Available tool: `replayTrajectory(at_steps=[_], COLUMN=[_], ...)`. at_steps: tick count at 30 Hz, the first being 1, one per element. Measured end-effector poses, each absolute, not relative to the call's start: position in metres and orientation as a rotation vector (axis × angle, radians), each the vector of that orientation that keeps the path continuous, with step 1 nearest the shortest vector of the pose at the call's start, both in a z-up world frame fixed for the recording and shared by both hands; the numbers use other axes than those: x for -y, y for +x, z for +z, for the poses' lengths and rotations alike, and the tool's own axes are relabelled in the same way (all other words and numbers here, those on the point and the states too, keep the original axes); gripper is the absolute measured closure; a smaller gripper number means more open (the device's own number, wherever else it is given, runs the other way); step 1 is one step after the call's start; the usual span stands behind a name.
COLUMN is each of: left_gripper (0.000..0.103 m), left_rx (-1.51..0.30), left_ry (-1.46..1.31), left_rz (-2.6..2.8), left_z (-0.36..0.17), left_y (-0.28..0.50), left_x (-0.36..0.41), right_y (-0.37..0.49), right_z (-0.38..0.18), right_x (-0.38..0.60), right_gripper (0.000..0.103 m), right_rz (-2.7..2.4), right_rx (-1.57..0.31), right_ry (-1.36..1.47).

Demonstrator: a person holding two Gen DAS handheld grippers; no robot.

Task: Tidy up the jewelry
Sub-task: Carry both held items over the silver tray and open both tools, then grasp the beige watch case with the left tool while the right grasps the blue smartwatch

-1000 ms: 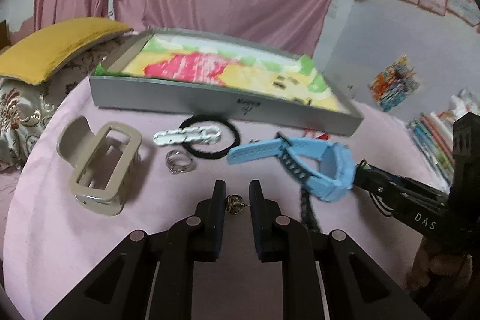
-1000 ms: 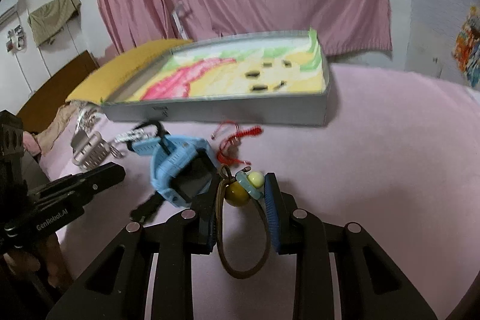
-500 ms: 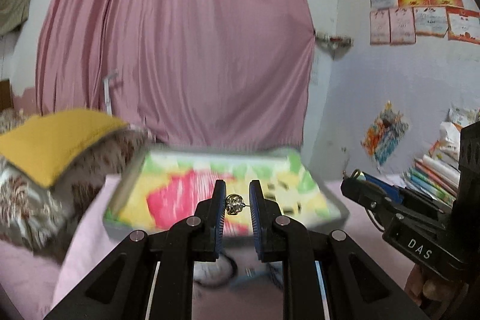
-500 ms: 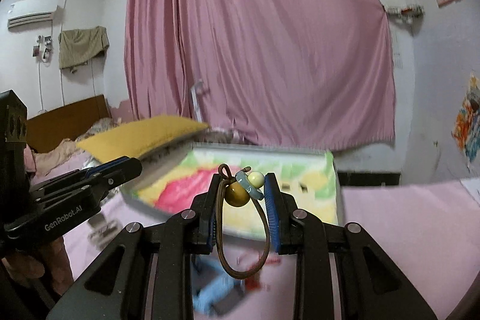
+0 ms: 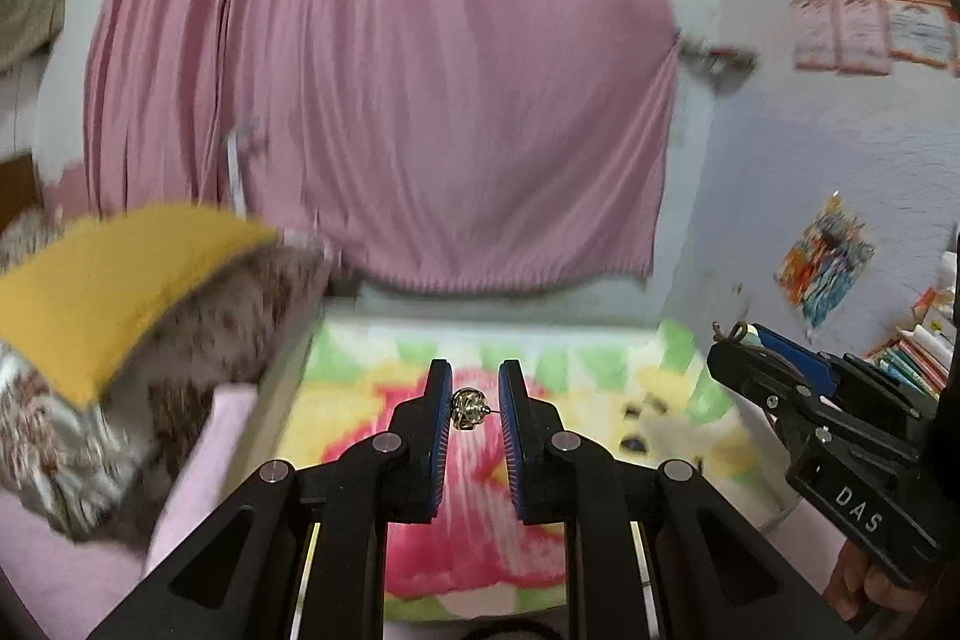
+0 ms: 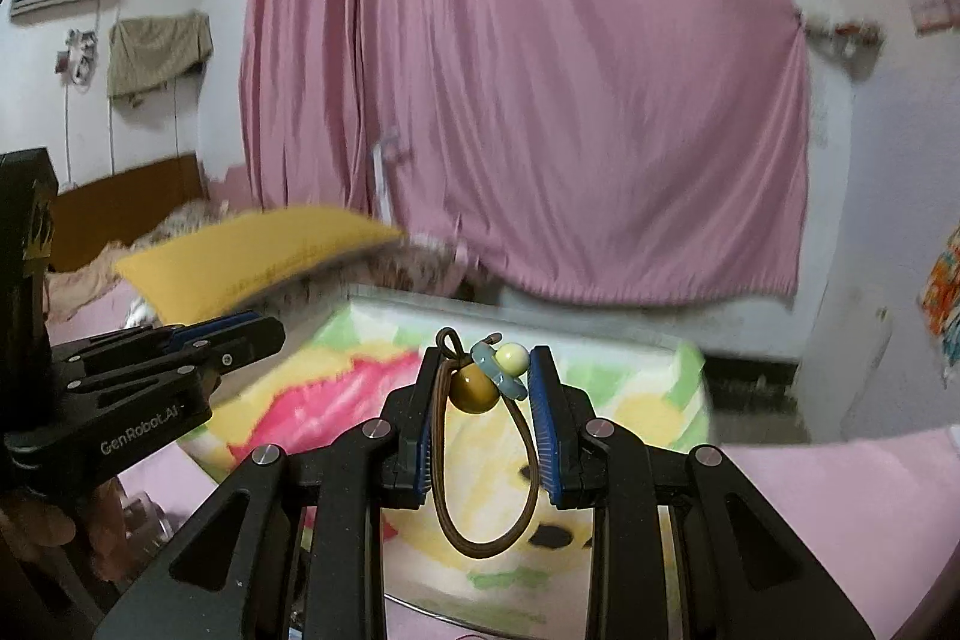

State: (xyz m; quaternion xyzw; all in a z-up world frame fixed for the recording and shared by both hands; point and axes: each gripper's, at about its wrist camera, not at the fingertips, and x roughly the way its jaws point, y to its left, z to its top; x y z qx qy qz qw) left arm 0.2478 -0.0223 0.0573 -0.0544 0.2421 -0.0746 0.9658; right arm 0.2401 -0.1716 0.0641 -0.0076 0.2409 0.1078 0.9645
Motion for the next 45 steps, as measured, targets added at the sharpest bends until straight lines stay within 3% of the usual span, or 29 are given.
replayTrajectory(at_steps=[12,20,22,26,28,30,32,35,45], left_gripper=[0.088,0.088,0.088,0.087,0.079,0.054,0.041,0.040,0.001], left_rx=[-0.858,-0.971,-0.971,-0.972,-0.947,-0.902,-0.833,-0.750,-0.498], left_ry=[-0.126,-0.120,-0.118,-0.129,-0.122,-0.124,-0.153,-0.154,-0.147], left_rz=[-0.144,-0.163,-0.162,-0.159,-0.146,-0.137,-0.146,-0.140,-0.114], left_z=[0.009,-0.004,-0.003,-0.001,0.004,0.011,0.021,0.034,0.059], left_y=[0.287,0.298,0.297,0.296,0.292,0.285,0.272,0.254,0.188], left_x=[0.022,0.023,0.023,0.020,0.019,0.015,0.009,0.003,-0.016], right_y=[0.283,0.285,0.286,0.277,0.270,0.261,0.249,0.230,0.159], right_z=[0.001,-0.014,-0.013,-0.001,0.008,0.016,0.024,0.036,0.057], right_x=[0.186,0.184,0.184,0.184,0.187,0.189,0.191,0.196,0.191], right_gripper=[0.079,0.078,0.077,0.063,0.062,0.057,0.051,0.044,0.005], right_rz=[0.267,0.277,0.277,0.265,0.261,0.249,0.230,0.206,0.167], right_rx=[-0.852,-0.902,-0.895,-0.836,-0.805,-0.765,-0.713,-0.637,-0.435], right_ry=[0.094,0.115,0.117,0.110,0.110,0.107,0.115,0.132,0.121])
